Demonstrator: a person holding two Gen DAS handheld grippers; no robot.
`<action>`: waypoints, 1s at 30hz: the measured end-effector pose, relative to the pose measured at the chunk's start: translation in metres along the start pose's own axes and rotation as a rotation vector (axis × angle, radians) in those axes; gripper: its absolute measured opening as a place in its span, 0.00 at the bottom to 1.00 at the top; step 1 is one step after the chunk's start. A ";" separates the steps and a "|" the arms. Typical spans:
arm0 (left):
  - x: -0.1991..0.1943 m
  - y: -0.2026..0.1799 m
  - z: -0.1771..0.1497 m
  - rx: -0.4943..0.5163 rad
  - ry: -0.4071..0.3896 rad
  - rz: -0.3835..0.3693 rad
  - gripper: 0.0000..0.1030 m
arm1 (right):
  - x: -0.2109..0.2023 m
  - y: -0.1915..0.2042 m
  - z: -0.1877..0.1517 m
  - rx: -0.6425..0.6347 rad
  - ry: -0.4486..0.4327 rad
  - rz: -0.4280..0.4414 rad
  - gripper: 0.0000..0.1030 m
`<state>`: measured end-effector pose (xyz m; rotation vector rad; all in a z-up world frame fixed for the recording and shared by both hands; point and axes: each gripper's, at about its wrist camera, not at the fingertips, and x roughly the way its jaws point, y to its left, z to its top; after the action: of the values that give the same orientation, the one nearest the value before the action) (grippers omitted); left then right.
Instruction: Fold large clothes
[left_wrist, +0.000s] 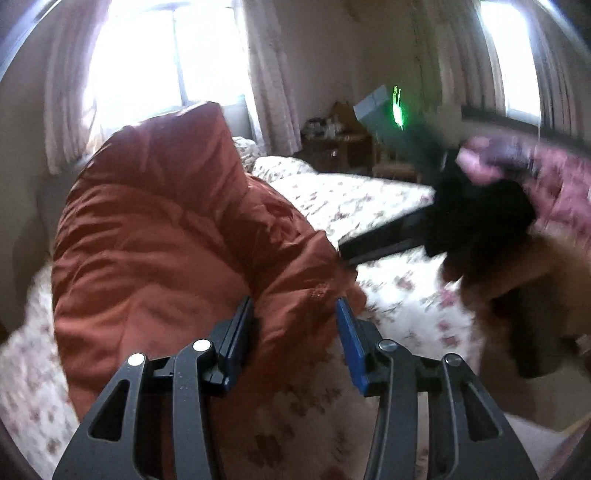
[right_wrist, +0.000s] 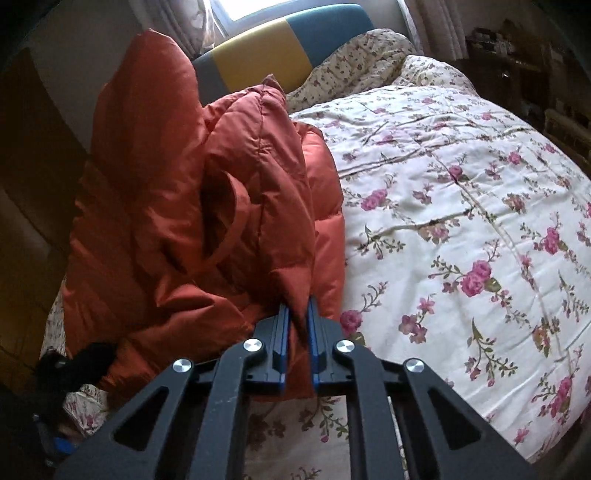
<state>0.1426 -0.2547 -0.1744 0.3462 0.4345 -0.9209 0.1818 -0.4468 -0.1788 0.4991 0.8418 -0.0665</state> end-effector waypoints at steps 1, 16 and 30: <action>-0.004 0.005 0.000 -0.030 -0.008 -0.005 0.44 | 0.002 0.000 -0.001 0.000 0.000 -0.002 0.07; -0.047 0.123 0.012 -0.409 -0.159 0.301 0.44 | 0.010 0.000 -0.018 -0.017 -0.031 -0.052 0.07; 0.026 0.150 0.040 -0.494 -0.040 0.285 0.51 | -0.006 -0.028 -0.010 0.072 -0.046 0.042 0.12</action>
<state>0.2882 -0.2073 -0.1381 -0.0622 0.5436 -0.5175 0.1638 -0.4678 -0.1918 0.5806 0.7854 -0.0693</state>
